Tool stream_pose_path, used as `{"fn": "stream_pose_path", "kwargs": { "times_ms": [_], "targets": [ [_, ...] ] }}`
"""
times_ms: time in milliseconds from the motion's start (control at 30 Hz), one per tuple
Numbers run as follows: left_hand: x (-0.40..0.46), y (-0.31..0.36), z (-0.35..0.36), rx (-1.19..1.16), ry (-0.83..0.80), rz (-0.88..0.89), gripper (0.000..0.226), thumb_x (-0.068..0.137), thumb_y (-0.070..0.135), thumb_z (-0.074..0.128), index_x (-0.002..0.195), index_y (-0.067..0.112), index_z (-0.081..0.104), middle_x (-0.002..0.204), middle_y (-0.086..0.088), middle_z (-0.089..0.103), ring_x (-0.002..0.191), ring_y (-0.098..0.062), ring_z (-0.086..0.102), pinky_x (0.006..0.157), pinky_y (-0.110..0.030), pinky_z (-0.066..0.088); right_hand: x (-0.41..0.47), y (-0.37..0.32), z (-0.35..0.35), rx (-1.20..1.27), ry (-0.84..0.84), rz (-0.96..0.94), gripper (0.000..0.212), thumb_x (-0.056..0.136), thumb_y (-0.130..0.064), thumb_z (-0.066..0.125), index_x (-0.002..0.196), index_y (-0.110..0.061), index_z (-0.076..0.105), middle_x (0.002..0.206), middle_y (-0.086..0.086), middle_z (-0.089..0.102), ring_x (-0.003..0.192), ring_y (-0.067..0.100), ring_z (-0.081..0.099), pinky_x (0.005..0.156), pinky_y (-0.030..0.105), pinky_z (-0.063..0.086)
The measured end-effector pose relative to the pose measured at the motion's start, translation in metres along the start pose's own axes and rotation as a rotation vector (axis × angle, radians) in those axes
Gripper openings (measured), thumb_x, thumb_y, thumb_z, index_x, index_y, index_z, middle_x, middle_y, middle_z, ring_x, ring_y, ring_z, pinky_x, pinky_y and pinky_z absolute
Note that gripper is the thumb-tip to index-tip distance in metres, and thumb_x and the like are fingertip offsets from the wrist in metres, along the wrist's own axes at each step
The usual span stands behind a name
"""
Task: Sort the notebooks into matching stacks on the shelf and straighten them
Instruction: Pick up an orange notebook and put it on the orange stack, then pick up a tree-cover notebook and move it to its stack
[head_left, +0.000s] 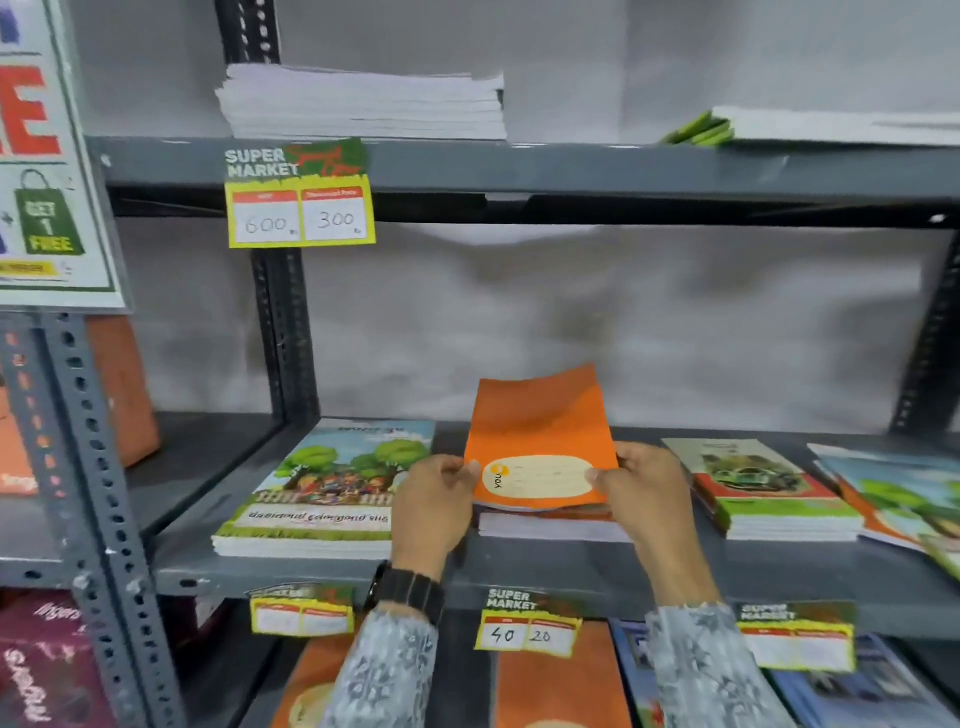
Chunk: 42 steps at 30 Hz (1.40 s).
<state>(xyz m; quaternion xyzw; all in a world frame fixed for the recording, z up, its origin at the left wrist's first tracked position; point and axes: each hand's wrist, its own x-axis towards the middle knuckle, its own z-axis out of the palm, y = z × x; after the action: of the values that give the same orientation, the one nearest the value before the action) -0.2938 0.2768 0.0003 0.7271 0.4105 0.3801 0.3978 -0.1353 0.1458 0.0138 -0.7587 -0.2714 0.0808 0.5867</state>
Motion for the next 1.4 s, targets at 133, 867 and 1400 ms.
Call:
{"fn": "stream_pose_path", "kwargs": {
  "times_ms": [133,867,1400],
  "targets": [
    [0.001,0.004,0.018,0.196,-0.052,0.015,0.037,0.098,0.045,0.059,0.098,0.015,0.080,0.102,-0.006,0.081,0.094,-0.029,0.071,0.083,-0.036,0.055,0.018,0.016,-0.005,-0.270,-0.019,0.107,0.017,0.069,-0.016,0.063,0.056,-0.013,0.053,0.058,0.000,0.060,0.063,0.030,0.058,0.068,0.040,0.044],
    [-0.134,0.154,0.278,0.025,-0.248,0.327,0.019,0.094,0.038,0.064,0.103,0.031,0.080,0.092,0.008,0.079,0.088,-0.011,0.072,0.079,-0.029,0.054,0.025,0.108,-0.301,-0.307,0.489,-0.210,0.032,0.090,-0.015,0.070,0.121,-0.017,0.075,0.113,0.008,0.073,0.093,0.025,0.067,0.082,0.026,0.044],
    [-0.165,0.197,0.379,0.002,-0.439,-0.025,0.040,0.093,0.039,0.069,0.123,0.013,0.068,0.110,-0.004,0.072,0.075,-0.021,0.078,0.078,-0.046,0.064,0.062,0.183,-0.433,-0.322,0.249,0.275,0.016,0.086,-0.026,0.077,0.079,-0.012,0.076,0.070,0.003,0.075,0.069,0.025,0.068,0.061,0.034,0.049]
  ]
}}
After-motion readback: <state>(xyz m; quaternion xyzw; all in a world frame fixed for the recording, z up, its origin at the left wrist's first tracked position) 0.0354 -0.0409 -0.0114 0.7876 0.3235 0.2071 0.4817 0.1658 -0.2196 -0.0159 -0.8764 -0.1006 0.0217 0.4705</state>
